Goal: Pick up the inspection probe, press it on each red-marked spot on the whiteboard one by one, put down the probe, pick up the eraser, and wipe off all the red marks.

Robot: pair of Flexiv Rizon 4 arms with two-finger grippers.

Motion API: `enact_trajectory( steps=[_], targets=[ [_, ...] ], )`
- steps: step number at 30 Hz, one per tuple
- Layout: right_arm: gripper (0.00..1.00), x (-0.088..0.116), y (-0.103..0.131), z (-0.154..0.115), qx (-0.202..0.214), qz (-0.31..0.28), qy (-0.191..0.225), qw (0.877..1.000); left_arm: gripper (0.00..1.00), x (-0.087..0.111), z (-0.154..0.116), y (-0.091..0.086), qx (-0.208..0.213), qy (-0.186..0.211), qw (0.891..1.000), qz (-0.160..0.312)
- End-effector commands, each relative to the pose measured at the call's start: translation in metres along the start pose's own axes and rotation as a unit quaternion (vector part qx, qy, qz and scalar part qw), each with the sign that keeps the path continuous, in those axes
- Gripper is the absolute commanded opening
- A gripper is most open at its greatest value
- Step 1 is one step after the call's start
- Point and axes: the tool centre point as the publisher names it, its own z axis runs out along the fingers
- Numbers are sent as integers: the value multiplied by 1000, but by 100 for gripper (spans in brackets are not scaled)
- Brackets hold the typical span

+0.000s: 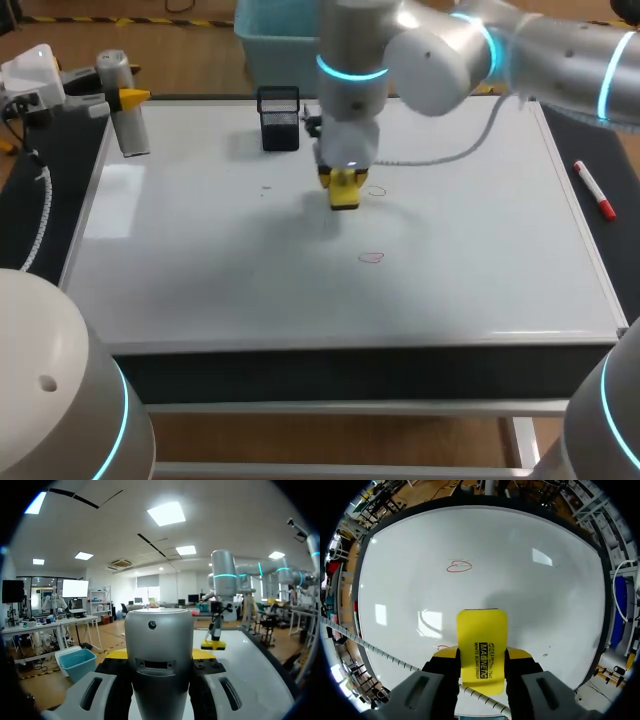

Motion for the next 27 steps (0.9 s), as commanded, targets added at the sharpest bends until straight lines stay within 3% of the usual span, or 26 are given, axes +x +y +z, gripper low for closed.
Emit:
enact_trajectory(
  steps=[1,16,27],
  targets=[
    [0,45,-7,-11,1,8,-2,1000,0,0,0,-2,-1,0,1000,0],
    [0,190,-42,-13,-17,131,15,991,0,0,0,-2,-1,0,1000,0],
    [0,269,-55,-8,-33,198,7,980,0,0,0,-2,-1,0,1000,0]
  ],
)
